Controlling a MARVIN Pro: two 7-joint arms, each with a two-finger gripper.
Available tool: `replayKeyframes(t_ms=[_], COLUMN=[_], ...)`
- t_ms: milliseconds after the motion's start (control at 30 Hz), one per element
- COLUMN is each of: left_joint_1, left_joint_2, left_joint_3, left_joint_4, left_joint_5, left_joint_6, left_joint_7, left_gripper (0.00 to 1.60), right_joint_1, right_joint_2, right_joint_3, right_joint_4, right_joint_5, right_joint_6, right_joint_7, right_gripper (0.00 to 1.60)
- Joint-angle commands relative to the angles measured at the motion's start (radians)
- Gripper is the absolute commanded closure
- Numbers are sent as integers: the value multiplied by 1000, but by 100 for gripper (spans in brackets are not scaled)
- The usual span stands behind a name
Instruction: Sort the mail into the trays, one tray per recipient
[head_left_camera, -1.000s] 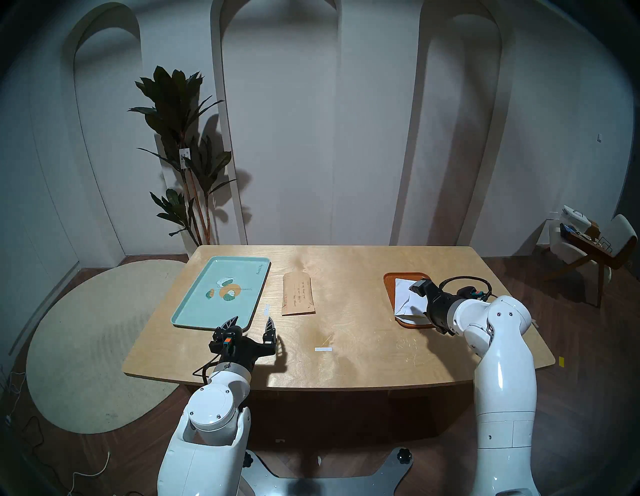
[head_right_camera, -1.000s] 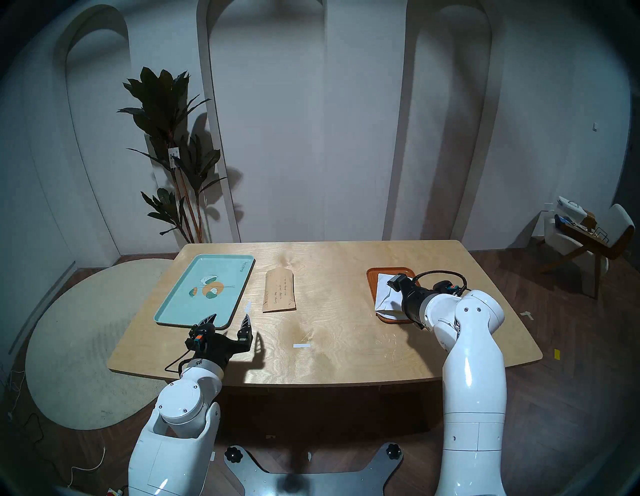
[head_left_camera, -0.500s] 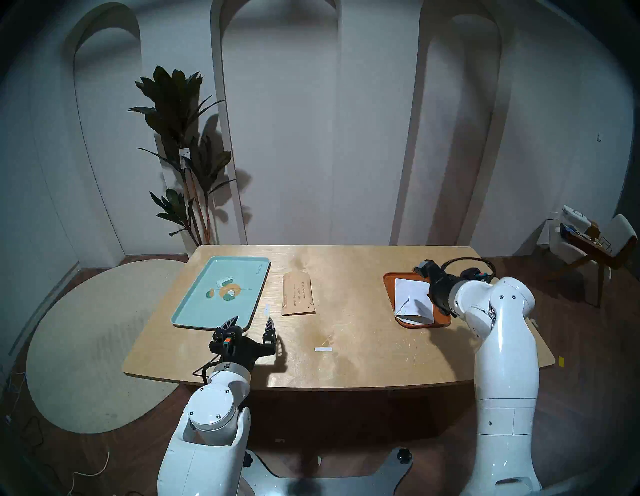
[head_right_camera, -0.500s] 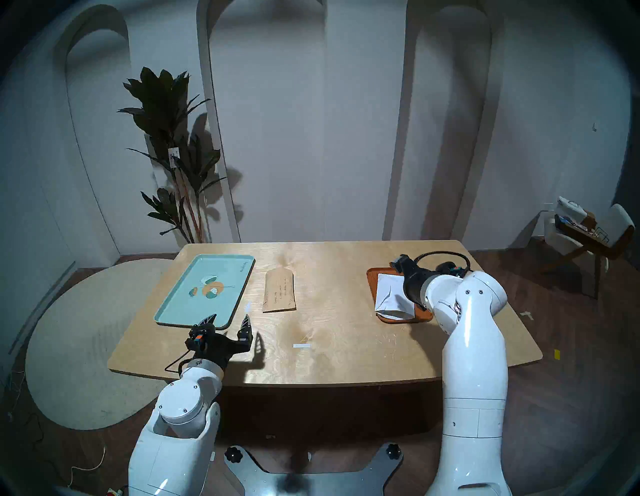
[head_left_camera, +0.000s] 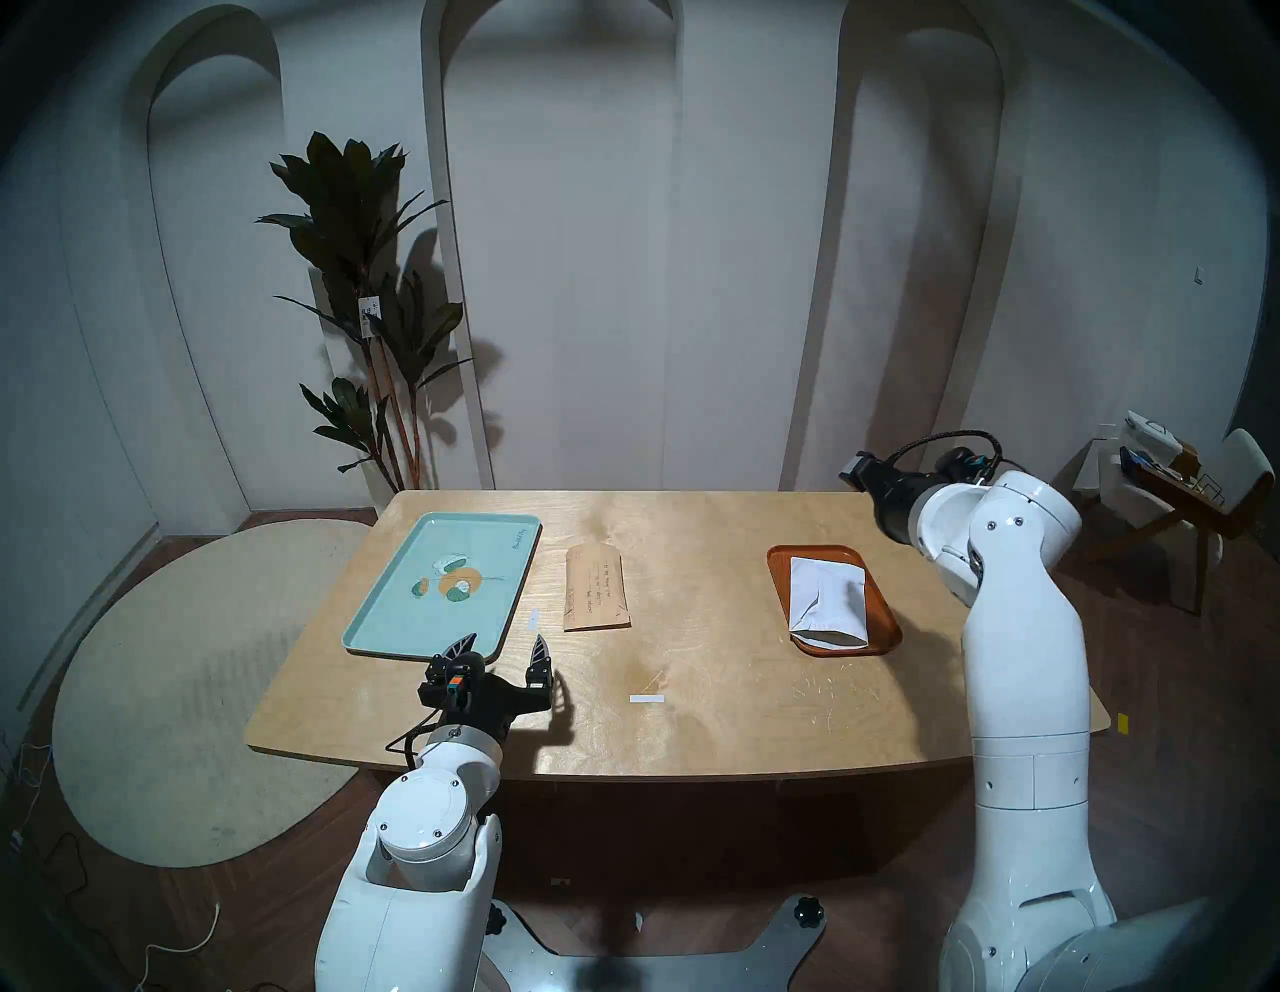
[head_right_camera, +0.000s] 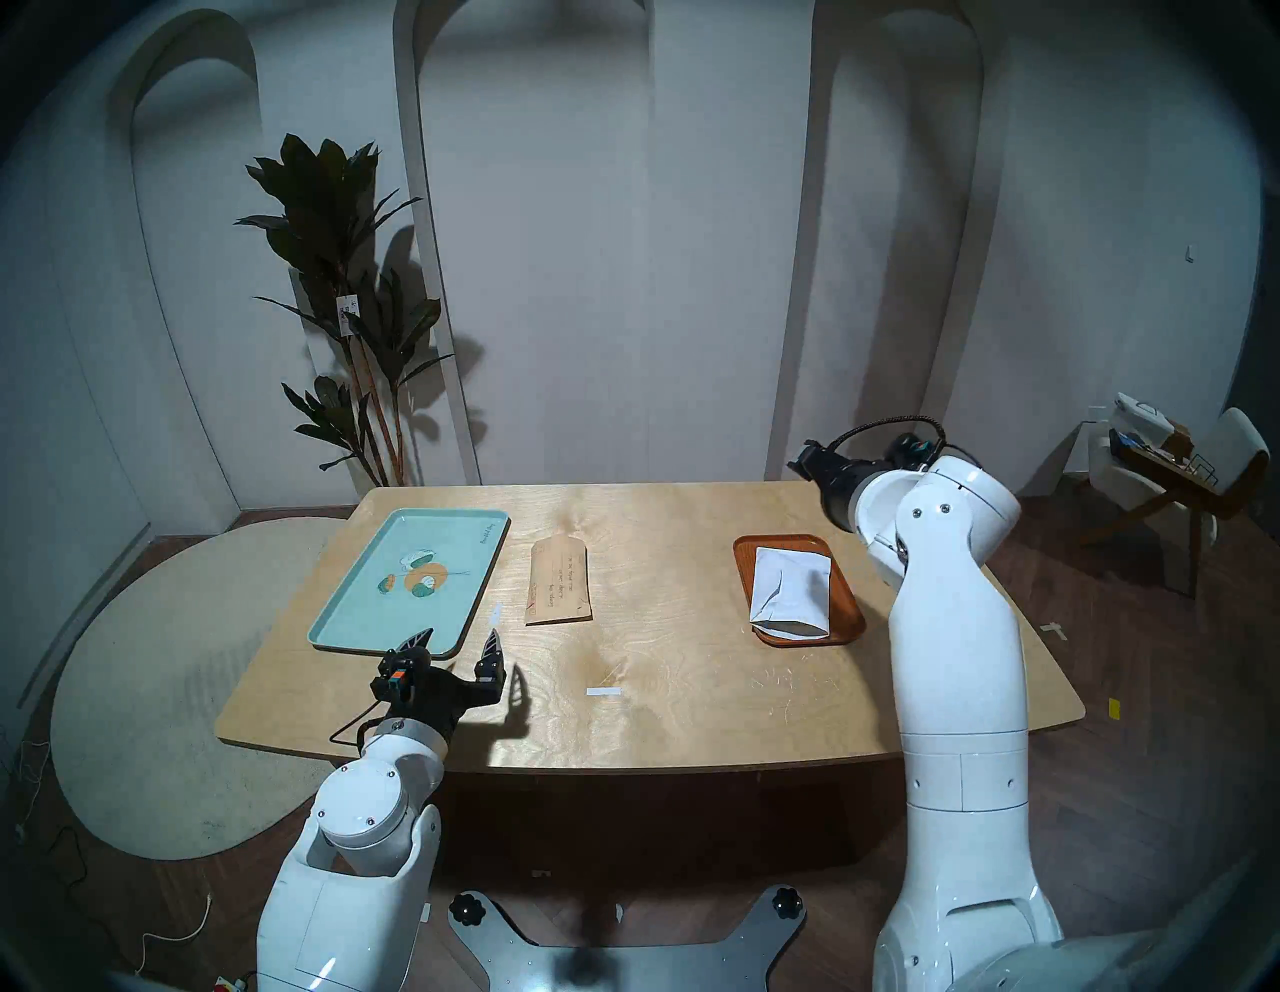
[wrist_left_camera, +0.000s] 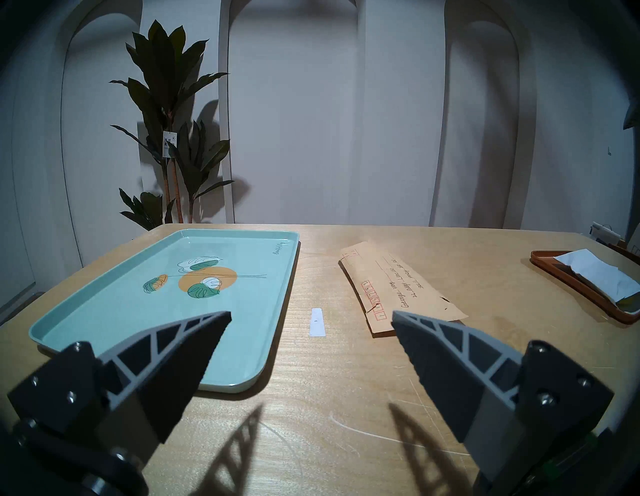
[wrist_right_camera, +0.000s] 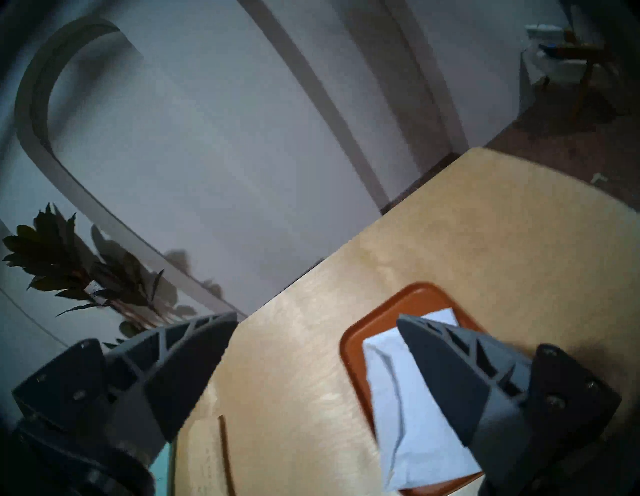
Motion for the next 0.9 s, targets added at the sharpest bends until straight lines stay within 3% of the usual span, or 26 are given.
replayKeyframes(t_ms=[0, 200, 533, 733, 800, 867], left_joint_1=[-10, -9, -9, -8, -8, -8], left_joint_2=[0, 0, 0, 0, 0, 0], left_joint_3=[-1, -1, 0, -1, -1, -1], left_joint_4=[-18, -20, -20, -21, -21, -22], left_joint_5=[0, 0, 0, 0, 0, 0], left_joint_6=[-5, -6, -6, -6, -6, -6], left_joint_7=[0, 0, 0, 0, 1, 1], left_gripper=[0, 0, 0, 0, 0, 0], right_joint_1=[122, 183, 234, 203, 198, 162], right_joint_2=[123, 201, 305, 382, 370, 415], right_joint_3=[43, 13, -41, -76, -71, -87], right_joint_4=[57, 134, 171, 179, 179, 191], right_joint_5=[-100, -200, -356, -455, -473, -505], right_joint_6=[15, 38, 52, 49, 49, 16], right_joint_7=[24, 99, 204, 321, 321, 386], right_gripper=[0, 0, 0, 0, 0, 0])
